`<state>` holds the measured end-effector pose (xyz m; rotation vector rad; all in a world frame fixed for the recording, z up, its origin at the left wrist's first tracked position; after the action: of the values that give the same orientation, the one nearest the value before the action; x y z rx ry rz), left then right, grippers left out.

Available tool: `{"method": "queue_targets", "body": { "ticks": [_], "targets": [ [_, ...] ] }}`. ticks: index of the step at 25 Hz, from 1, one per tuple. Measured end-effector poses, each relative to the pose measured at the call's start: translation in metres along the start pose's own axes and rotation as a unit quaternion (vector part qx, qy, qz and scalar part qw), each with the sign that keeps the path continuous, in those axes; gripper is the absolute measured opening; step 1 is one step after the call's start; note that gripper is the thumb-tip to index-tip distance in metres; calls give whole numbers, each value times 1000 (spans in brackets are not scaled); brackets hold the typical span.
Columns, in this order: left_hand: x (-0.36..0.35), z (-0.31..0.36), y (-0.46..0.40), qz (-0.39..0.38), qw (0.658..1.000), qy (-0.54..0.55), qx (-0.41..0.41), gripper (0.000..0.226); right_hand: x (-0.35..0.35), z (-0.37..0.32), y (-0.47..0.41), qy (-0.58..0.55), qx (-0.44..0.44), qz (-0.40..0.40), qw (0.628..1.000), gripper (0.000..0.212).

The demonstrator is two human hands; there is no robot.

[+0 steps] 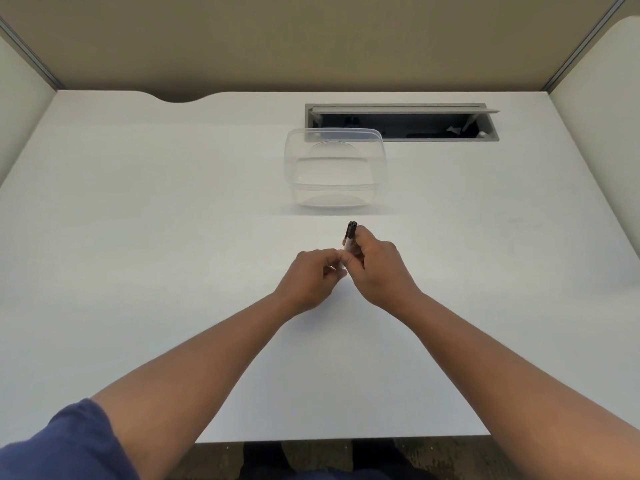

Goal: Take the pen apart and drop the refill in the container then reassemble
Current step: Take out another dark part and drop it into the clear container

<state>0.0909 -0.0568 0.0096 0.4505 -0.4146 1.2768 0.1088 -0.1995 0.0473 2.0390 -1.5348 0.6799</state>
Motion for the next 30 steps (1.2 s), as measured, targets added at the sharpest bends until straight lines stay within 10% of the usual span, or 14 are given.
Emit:
{"method": "queue_targets", "body": {
  "ticks": [11,17,22,25,30],
  "targets": [
    [7,-6,10,57,916,373,136,8,-18,21,17,-13,-67,-28,997,13],
    [11,-7,21,25,906,385,175,17,-24,19,20,-15,-63,-22,998,6],
    [32,2,23,26,993,-41,107,37,-19,21,22,17,-66,-19,997,17],
    [43,25,29,113,918,-330,-188,24,-15,19,21,65,-56,-32,996,17],
    [40,18,21,36,859,-448,-246,36,-12,8,21,133,-7,-65,989,17]
  ]
}}
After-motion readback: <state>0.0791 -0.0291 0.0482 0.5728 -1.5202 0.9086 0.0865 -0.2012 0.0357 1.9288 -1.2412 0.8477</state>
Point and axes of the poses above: each hand's wrist, its own y-axis away from the middle knuckle, its own x-axis out of the back of the hand, z = x × y, the point moved 4 cm from there along -y, towards the middle knuckle, and after that the axes turned 6 degrees about -x, right-handed, at the moved point
